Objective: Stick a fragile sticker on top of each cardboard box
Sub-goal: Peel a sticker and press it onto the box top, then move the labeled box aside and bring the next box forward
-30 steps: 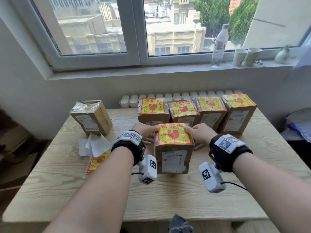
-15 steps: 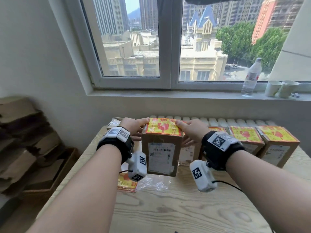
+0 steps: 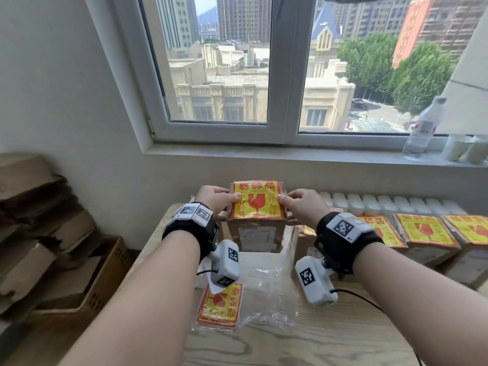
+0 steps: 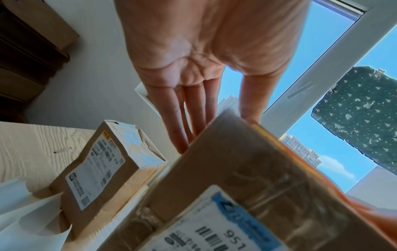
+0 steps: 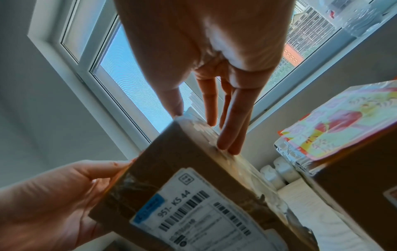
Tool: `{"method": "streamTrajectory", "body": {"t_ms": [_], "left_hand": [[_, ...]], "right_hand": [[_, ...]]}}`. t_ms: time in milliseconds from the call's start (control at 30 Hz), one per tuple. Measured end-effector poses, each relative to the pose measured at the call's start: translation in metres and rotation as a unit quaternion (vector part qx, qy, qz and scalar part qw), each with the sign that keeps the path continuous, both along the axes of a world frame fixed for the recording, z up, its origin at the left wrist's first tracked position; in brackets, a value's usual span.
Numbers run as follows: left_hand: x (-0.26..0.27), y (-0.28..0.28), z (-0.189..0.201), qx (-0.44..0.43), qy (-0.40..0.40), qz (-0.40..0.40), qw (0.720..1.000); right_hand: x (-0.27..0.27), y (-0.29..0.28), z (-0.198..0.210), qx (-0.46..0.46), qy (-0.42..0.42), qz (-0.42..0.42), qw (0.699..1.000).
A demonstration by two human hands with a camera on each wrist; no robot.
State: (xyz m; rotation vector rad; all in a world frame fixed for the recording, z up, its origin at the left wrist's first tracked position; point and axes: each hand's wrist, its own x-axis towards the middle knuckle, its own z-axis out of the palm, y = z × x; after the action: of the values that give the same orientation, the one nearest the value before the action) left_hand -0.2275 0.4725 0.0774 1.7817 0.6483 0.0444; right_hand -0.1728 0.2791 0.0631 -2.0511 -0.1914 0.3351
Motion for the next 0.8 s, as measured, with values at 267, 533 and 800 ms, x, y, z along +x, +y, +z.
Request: {"method": "streamTrajectory", "body": {"t_ms": [267, 533, 800], "left_hand": [[0.036, -0.003, -0.048, 0.003, 0.033, -0.036, 0.999], [0.067, -0.001, -0.101, -0.003, 0.072, -0.083, 0.994], [0.073, -0.005, -0.117, 0.032, 0.099, -0.125, 0.987]], "right_hand": [[0.018, 0.000, -0.026, -0.163, -0.063, -0.045, 0.984], [0.025, 0.005, -0.050, -0.298, -0.075, -0.027, 0.951], [0.026, 0.016, -0.067, -0.314, -0.062, -0.019, 0.947]]}}
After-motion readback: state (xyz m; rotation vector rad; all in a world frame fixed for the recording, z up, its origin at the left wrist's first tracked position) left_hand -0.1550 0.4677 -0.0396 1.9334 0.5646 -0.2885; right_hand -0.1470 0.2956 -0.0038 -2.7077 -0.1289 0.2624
